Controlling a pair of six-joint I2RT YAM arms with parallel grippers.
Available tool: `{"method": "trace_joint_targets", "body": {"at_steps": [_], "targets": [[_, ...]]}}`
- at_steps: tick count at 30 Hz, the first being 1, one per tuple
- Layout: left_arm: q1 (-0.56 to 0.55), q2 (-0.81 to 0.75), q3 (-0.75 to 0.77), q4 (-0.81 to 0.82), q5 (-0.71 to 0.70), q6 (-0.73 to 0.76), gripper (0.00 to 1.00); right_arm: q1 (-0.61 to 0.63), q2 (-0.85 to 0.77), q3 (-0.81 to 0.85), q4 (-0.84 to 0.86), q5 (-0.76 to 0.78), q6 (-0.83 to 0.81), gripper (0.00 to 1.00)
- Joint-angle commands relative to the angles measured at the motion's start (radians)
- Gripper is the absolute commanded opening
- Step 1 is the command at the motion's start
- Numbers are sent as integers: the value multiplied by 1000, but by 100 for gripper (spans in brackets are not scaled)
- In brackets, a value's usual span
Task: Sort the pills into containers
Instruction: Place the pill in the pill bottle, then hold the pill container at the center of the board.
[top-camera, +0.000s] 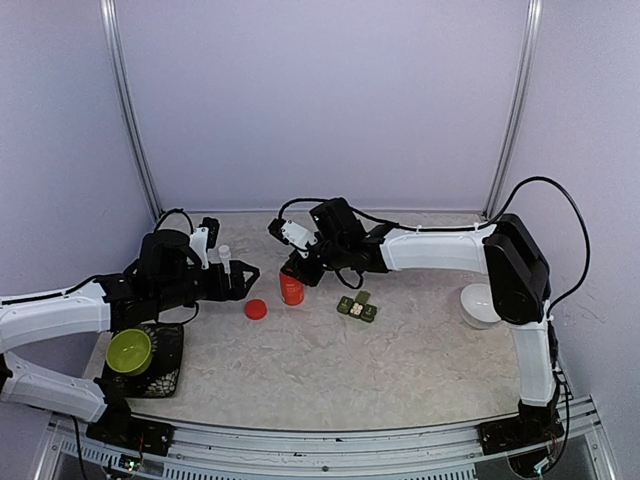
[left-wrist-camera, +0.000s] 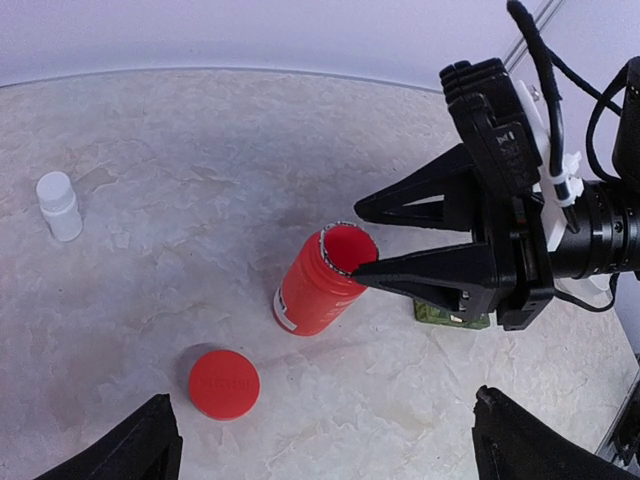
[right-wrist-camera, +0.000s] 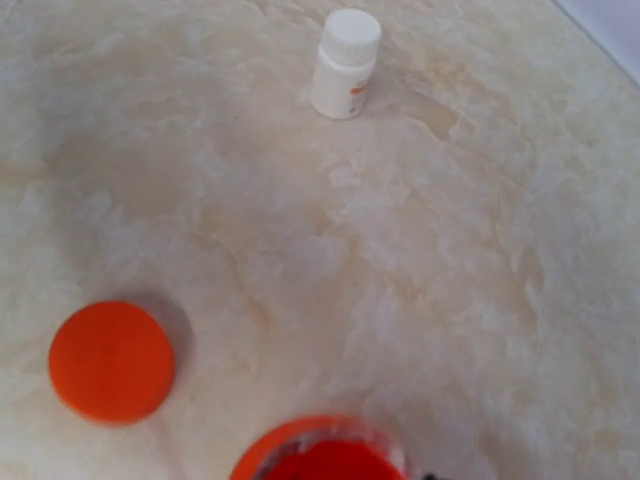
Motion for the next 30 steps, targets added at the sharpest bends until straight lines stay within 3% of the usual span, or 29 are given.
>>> {"method": "trace_joint_targets", "body": {"at_steps": [1, 8, 13, 20, 26, 30], "targets": [[-10, 50, 32, 43, 31, -5, 99, -42, -130, -98, -3, -23, 112, 46], [-110, 257, 157, 82, 20, 9, 99, -192, -393, -440, 42, -116, 330, 62], [-173, 449, 311, 86, 11, 9, 99, -327, -486, -615, 63, -209, 464, 68], [-209, 737, 550, 54, 8, 15, 97, -414, -453, -695, 107, -305, 573, 70], [-214, 869, 661, 41, 14, 21, 90, -429, -390, -701, 141, -334, 636, 70], [-211, 900, 672, 40, 8, 21, 78, -433, -347, -701, 170, -368, 693, 71]]}}
